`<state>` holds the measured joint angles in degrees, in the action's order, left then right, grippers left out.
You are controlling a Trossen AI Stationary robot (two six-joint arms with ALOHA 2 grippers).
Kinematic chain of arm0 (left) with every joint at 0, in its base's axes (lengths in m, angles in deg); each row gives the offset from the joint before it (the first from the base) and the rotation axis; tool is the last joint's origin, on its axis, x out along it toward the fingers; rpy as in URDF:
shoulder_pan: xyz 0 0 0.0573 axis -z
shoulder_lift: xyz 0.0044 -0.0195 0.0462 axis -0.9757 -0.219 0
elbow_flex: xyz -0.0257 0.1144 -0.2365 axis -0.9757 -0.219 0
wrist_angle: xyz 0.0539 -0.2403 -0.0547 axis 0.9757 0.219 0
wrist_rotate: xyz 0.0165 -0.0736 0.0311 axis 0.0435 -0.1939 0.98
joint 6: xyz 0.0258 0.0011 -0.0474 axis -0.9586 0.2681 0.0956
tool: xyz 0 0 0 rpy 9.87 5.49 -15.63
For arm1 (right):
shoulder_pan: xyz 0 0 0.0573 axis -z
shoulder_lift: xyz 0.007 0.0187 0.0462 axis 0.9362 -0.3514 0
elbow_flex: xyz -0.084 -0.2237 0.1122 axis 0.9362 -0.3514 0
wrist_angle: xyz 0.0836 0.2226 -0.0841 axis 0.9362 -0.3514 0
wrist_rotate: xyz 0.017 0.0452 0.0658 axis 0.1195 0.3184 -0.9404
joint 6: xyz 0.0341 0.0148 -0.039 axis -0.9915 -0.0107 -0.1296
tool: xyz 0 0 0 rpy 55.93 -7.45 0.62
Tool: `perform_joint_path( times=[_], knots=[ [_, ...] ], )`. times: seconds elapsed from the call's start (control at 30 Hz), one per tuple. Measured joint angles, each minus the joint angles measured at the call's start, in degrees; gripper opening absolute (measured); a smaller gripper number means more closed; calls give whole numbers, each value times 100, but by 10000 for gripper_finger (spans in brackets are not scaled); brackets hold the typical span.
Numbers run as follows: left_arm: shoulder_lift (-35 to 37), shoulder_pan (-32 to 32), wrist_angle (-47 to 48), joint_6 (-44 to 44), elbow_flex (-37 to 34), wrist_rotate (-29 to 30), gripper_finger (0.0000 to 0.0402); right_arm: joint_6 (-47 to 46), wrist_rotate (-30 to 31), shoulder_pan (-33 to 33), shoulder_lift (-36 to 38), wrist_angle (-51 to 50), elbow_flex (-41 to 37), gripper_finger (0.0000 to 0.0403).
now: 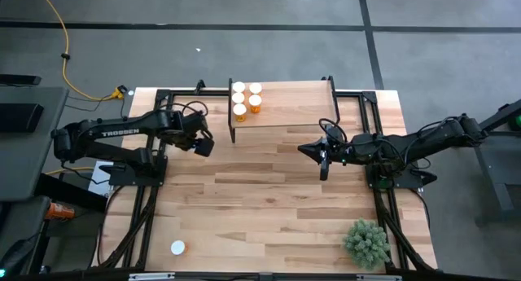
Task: Pick and place medicine bottles onto shelf by color
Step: Put the orange pill bottle on the shelf aligned with the other orange pill bottles
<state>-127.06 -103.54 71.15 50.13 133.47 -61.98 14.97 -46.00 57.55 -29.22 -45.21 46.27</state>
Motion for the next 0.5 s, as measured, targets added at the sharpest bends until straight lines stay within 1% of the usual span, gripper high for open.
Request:
perform_joint_path(
  times=[0.17, 0.27, 0.4, 0.5],
  knots=[
    [0, 191, 12, -477, 829, -629, 204, 0, 3, 0, 0, -23, 0, 0],
    [-79, 350, 49, -701, 1497, -814, 204, -2, 6, 0, 0, -61, 0, 0],
    [-502, 522, 527, -1044, 2566, -844, 204, -74, 8, 0, 0, -126, 0, 0],
    [-1054, 629, 906, -1478, 3446, -826, 204, -80, 9, 0, 0, -186, 1, 0]
  ],
)
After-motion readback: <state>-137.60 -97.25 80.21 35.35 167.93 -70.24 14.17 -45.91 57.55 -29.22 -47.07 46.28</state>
